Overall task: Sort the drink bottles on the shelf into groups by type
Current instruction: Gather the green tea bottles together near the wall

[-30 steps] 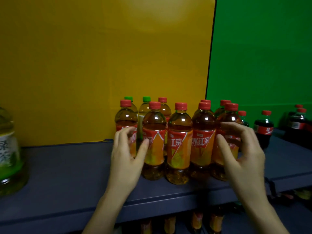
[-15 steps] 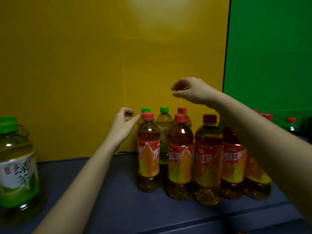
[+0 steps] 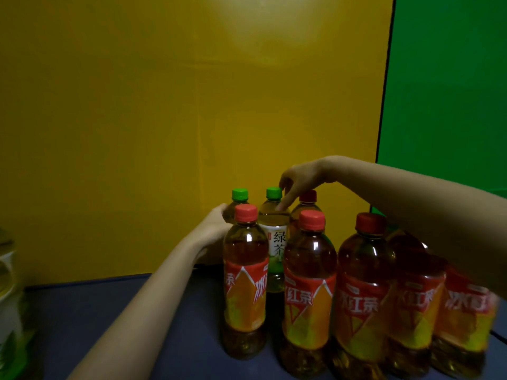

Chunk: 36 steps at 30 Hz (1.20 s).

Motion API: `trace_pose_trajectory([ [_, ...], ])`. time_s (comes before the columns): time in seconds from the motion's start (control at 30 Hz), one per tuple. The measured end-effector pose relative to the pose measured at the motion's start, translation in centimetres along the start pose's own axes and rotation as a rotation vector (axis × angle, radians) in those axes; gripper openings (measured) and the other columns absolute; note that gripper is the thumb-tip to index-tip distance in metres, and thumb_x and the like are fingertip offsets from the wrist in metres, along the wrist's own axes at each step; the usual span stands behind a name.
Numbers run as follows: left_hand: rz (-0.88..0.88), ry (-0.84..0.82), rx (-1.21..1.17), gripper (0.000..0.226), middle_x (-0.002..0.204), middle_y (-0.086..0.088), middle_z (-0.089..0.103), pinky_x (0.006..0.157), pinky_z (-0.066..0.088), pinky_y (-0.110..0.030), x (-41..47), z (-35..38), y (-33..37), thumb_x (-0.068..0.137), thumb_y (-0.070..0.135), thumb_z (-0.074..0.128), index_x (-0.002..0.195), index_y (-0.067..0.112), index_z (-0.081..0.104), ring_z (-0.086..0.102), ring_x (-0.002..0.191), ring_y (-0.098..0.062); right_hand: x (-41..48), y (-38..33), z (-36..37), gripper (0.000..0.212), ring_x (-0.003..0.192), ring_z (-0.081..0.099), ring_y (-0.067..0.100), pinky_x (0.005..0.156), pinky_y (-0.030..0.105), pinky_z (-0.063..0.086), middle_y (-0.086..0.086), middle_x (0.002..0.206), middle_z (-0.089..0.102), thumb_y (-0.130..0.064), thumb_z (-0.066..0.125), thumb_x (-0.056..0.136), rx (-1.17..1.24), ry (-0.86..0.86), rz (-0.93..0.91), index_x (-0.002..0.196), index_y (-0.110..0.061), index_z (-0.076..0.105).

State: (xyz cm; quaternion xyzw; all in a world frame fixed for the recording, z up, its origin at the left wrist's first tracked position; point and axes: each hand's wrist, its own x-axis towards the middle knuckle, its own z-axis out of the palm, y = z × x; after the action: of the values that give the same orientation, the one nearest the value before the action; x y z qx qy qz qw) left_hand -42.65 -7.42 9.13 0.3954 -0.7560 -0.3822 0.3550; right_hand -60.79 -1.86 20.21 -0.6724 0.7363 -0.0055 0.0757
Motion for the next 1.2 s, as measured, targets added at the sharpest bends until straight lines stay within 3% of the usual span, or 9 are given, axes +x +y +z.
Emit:
trace_pose_trajectory([
  [0.1, 0.002, -0.018, -0.011, 0.051, 0.119, -0.010, 0.059, 0.100, 0.041, -0.042, 0.4, -0.1, -0.2, 0.075, 0.017, 0.071, 0.120, 0.006, 0.051, 0.055, 0.109, -0.022, 1.1, 0.0, 0.4, 0.046, 0.091, 0.057, 0.015, 0.073, 0.026, 0.049, 0.005, 0.113, 0.058, -0.031, 0.073, 0.076, 0.052, -0.074, -0.042, 0.112, -0.013, 0.052],
  [0.27, -0.001, -0.043, -0.014, 0.054, 0.115, -0.004, 0.063, 0.099, 0.042, -0.042, 0.7, -0.6, -0.9, 0.072, 0.022, 0.075, 0.120, 0.013, 0.053, 0.056, 0.108, -0.019, 1.8, -0.3, 1.2, 0.047, 0.091, 0.058, 0.021, 0.073, 0.030, 0.052, 0.005, 0.105, 0.057, -0.018, 0.076, 0.073, 0.133, -0.134, -0.054, 0.109, -0.014, 0.046],
  [0.47, 0.009, -0.045, -0.048, 0.035, 0.094, 0.013, 0.061, 0.069, 0.040, -0.016, 0.3, -0.4, -0.9, 0.077, 0.011, 0.071, 0.101, 0.028, 0.053, 0.057, 0.090, -0.004, 2.1, -0.5, 1.6, 0.050, 0.080, 0.058, 0.018, 0.061, 0.024, 0.048, 0.000, 0.092, 0.058, -0.022, 0.081, 0.066, 0.126, -0.086, -0.095, 0.103, -0.015, 0.047],
  [0.6, 0.031, 0.013, -0.061, 0.044, 0.094, 0.009, 0.060, 0.060, 0.040, -0.006, -0.1, -0.3, -0.8, 0.074, 0.007, 0.073, 0.112, 0.014, 0.053, 0.054, 0.082, 0.005, 2.4, -0.8, 1.8, 0.049, 0.089, 0.057, 0.023, 0.073, 0.031, 0.048, 0.007, 0.098, 0.061, -0.030, 0.082, 0.062, 0.059, -0.029, -0.111, 0.097, -0.012, 0.054],
  [0.7, 0.041, 0.081, -0.063, 0.049, 0.098, 0.003, 0.063, 0.057, 0.041, 0.000, -0.7, -1.0, -1.0, 0.069, 0.007, 0.077, 0.114, 0.008, 0.056, 0.055, 0.084, 0.003, 2.3, -1.3, 1.6, 0.043, 0.079, 0.055, 0.019, 0.064, 0.026, 0.043, 0.006, 0.089, 0.061, -0.033, 0.081, 0.063, 0.039, 0.006, -0.154, 0.091, -0.011, 0.056],
  [0.9, 0.052, 0.337, -0.068, 0.058, 0.102, -0.006, 0.067, 0.073, 0.052, -0.026, -3.2, -3.7, -0.8, 0.052, 0.011, 0.088, 0.103, 0.010, 0.061, 0.063, 0.090, -0.016, 0.1, -2.7, -1.2, 0.029, 0.066, 0.048, 0.012, 0.053, 0.020, 0.040, 0.003, 0.076, 0.053, -0.023, 0.077, 0.070, 0.234, 0.122, -0.255, 0.082, -0.010, 0.053],
  [1.03, 0.066, 0.501, -0.019, 0.074, 0.097, -0.003, 0.070, 0.083, 0.054, -0.042, -6.0, -6.5, -0.6, 0.027, 0.042, 0.086, 0.094, 0.018, 0.064, 0.066, 0.091, -0.019, -1.4, -5.7, -2.2, 0.029, 0.064, 0.050, 0.012, 0.051, 0.019, 0.041, 0.002, 0.073, 0.053, -0.023, 0.075, 0.071, 0.322, 0.212, -0.340, 0.076, -0.011, 0.049],
  [1.1, 0.057, 0.559, 0.025, 0.079, 0.096, -0.002, 0.070, 0.083, 0.054, -0.042, -7.5, -7.9, -0.7, 0.023, 0.051, 0.080, 0.093, 0.019, 0.064, 0.066, 0.090, -0.018, -1.8, -7.5, -2.4, 0.028, 0.076, 0.056, 0.017, 0.060, 0.024, 0.049, 0.004, 0.080, 0.057, -0.025, 0.075, 0.070, 0.370, 0.229, -0.397, 0.079, -0.010, 0.053],
  [1.2, 0.034, 0.607, 0.123, 0.069, 0.099, -0.004, 0.069, 0.085, 0.052, -0.041, -9.7, -9.4, -0.9, 0.040, 0.039, 0.089, 0.099, 0.015, 0.064, 0.063, 0.094, -0.021, -2.5, -10.3, -2.5, 0.037, 0.097, 0.060, 0.026, 0.080, 0.035, 0.053, 0.013, 0.102, 0.063, -0.027, 0.073, 0.071, 0.435, 0.259, -0.450, 0.097, -0.004, 0.059],
])
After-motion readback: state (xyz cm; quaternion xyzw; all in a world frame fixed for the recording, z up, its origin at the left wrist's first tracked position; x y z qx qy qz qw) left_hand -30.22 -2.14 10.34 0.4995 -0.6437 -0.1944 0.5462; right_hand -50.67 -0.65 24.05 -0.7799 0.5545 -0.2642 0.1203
